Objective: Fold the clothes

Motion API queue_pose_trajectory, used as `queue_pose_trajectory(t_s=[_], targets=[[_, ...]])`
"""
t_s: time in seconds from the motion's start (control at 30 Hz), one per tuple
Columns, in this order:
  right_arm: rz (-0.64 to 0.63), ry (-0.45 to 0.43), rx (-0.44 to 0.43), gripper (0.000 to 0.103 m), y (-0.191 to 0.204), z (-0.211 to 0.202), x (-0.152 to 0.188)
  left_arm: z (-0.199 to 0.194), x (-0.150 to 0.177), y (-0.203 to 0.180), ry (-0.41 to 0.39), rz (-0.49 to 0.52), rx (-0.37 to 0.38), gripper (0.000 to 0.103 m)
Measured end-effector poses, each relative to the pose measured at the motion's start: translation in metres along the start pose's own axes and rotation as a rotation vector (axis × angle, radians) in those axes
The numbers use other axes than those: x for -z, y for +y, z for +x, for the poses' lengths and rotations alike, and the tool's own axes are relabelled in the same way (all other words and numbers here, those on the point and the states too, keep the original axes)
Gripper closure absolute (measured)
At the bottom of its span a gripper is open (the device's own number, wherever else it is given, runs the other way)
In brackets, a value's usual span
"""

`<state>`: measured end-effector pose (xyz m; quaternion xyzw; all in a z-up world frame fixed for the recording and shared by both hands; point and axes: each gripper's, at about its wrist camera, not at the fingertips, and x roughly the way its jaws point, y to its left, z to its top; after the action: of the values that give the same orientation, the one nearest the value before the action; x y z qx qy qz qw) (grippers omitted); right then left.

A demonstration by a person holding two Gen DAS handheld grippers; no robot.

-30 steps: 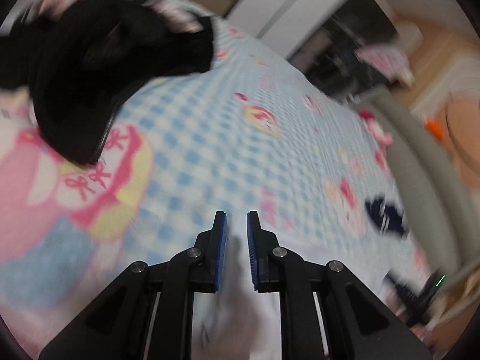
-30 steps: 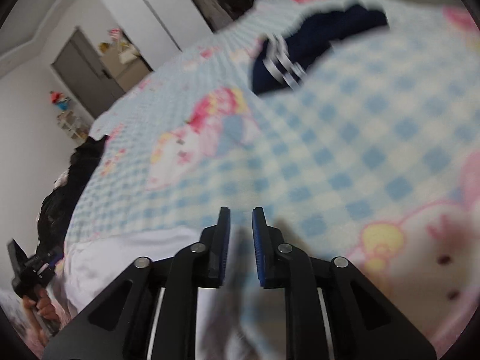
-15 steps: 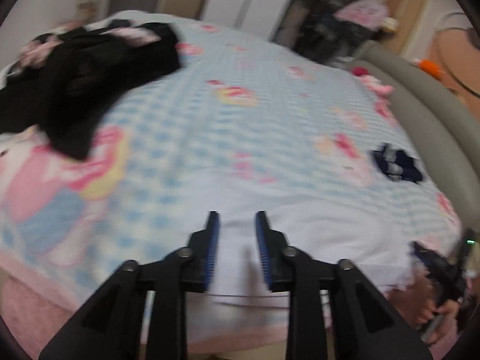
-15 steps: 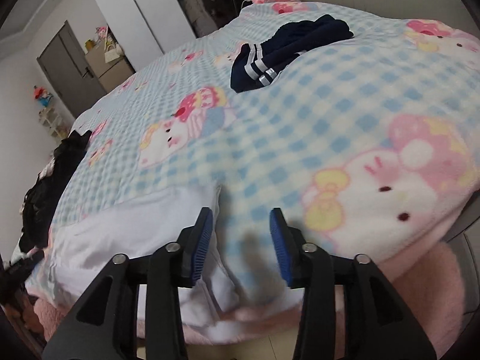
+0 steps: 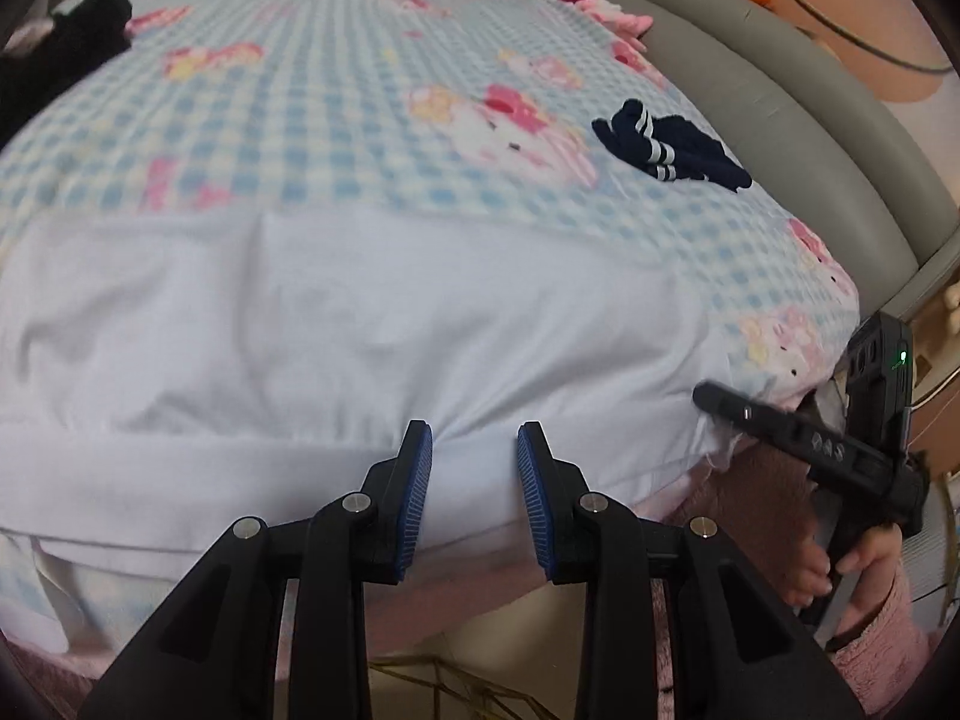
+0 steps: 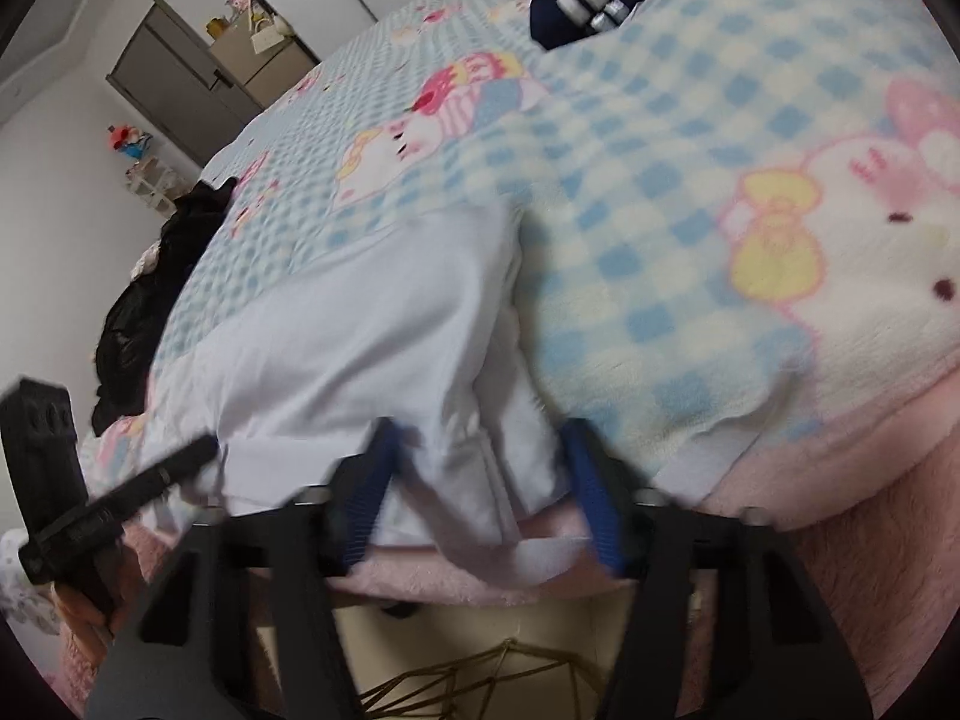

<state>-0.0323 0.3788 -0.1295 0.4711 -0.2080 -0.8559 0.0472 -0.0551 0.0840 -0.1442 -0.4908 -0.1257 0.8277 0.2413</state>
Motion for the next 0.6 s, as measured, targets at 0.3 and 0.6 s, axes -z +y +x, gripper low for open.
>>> queue_pose_trajectory(t_s=[0.3, 0.6], targets=[[0.031, -0.057, -0.054, 0.049, -0.008, -0.016, -0.002, -0.025, -0.012, -0.01, -0.075, 0.023, 0.115, 0.07], [0.09, 0.039, -0.141, 0.032, -0.012, 0.011, -0.003, -0.046, -0.007, 0.041, -0.1, -0.131, 0.039, 0.07]])
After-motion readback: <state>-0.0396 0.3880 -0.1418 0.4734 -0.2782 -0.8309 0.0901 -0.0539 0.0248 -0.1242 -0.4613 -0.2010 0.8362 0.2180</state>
